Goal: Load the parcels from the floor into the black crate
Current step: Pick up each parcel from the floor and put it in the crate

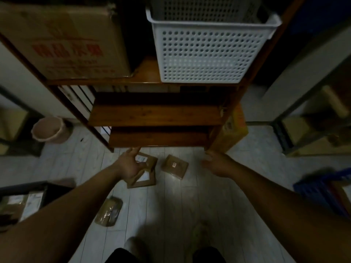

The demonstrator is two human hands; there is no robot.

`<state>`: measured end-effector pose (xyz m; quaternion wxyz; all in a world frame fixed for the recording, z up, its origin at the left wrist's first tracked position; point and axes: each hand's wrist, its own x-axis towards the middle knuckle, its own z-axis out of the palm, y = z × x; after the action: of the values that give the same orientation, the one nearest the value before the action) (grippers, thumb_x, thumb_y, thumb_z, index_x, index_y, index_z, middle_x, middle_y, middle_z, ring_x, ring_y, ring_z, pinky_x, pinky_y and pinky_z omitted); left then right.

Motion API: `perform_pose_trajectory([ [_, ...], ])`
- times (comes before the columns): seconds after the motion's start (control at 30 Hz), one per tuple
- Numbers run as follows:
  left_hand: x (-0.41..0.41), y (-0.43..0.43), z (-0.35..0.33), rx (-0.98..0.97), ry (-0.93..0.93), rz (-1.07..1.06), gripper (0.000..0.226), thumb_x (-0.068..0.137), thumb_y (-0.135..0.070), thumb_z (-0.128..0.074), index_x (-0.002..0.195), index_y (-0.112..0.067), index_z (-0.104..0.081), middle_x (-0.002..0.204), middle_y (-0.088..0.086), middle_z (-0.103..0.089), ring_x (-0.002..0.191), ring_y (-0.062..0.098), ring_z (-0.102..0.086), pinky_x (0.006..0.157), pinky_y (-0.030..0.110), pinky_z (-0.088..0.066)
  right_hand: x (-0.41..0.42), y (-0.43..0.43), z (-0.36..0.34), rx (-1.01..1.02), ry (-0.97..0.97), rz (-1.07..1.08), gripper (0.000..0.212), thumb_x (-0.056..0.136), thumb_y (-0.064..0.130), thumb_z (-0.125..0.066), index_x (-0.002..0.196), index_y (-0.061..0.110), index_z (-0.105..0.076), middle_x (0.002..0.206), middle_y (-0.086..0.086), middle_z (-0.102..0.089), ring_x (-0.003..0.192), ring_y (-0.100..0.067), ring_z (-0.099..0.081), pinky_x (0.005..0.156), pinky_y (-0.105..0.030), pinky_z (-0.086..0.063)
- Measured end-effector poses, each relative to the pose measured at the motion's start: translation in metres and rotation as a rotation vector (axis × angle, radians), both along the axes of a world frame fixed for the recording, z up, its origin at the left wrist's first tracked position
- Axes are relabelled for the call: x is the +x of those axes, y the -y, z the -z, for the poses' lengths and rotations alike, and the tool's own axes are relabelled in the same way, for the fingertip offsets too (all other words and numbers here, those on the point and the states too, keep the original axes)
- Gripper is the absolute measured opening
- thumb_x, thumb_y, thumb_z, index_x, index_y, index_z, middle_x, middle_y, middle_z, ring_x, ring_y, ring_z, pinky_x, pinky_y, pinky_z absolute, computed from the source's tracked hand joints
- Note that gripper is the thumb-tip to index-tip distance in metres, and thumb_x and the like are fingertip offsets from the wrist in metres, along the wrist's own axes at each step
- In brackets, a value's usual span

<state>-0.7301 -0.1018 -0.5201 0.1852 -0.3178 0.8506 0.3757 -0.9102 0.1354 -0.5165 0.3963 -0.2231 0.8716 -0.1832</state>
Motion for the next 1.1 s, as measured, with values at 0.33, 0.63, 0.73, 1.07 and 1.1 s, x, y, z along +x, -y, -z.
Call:
perform_pose_trajectory([
  [0.33, -0.076, -0.003, 0.243, -0.067, 0.108, 0.048, 0.066, 0.093, -0.030, -0.053, 0.147, -0.012, -0.019, 0.151, 0.016, -0.028, 0.134, 0.034, -0.033, 0.108, 0.039, -0.027, -0.064, 0.026, 0.258, -0.014, 0.119, 0.141, 0.064, 0.094, 0.036, -0.054, 0.147, 0.018, -0.024, 0.150, -0.008, -0.033, 0.121, -0.022, -0.048, 0.078, -0.024, -0.037],
  [0.63, -0.123, 0.031, 0.492, -0.070, 0.067, 0.021, 0.060, 0.090, -0.035, -0.054, 0.141, -0.012, -0.032, 0.147, 0.014, -0.033, 0.133, 0.033, -0.033, 0.109, 0.051, -0.028, -0.069, 0.056, 0.500, -0.141, 0.191, 0.133, 0.046, 0.090, 0.025, -0.061, 0.133, 0.014, -0.047, 0.128, -0.012, -0.056, 0.113, -0.024, -0.054, 0.090, -0.039, -0.047],
  [0.73, -0.135, 0.034, 0.549, -0.058, 0.062, -0.058, 0.068, 0.090, -0.035, -0.054, 0.146, -0.013, -0.023, 0.151, 0.016, -0.026, 0.133, 0.033, -0.034, 0.109, 0.047, -0.032, -0.067, 0.066, 0.558, -0.156, 0.227, 0.125, 0.056, 0.091, 0.022, -0.060, 0.141, 0.017, -0.034, 0.125, -0.014, -0.055, 0.113, -0.031, -0.054, 0.093, -0.051, -0.047],
  [1.07, -0.141, 0.021, 0.597, 0.214, -0.086, -0.316, 0.040, 0.090, -0.018, -0.057, 0.124, -0.001, -0.047, 0.117, 0.018, -0.058, 0.104, 0.034, -0.058, 0.090, 0.047, -0.048, -0.047, 0.076, 0.599, -0.278, 0.225, 0.278, 0.065, 0.087, 0.006, -0.062, 0.143, 0.018, -0.031, 0.130, -0.013, -0.051, 0.120, -0.029, -0.049, 0.096, -0.049, -0.046],
  [1.1, -0.133, 0.018, 0.584, 0.234, -0.108, -0.336, 0.042, 0.089, -0.017, -0.059, 0.126, -0.002, -0.045, 0.119, 0.018, -0.058, 0.107, 0.035, -0.057, 0.093, 0.049, -0.047, -0.044, 0.075, 0.584, -0.298, 0.219, 0.301, 0.076, 0.086, 0.003, -0.063, 0.147, 0.022, -0.022, 0.134, -0.012, -0.048, 0.124, -0.028, -0.046, 0.097, -0.050, -0.045],
])
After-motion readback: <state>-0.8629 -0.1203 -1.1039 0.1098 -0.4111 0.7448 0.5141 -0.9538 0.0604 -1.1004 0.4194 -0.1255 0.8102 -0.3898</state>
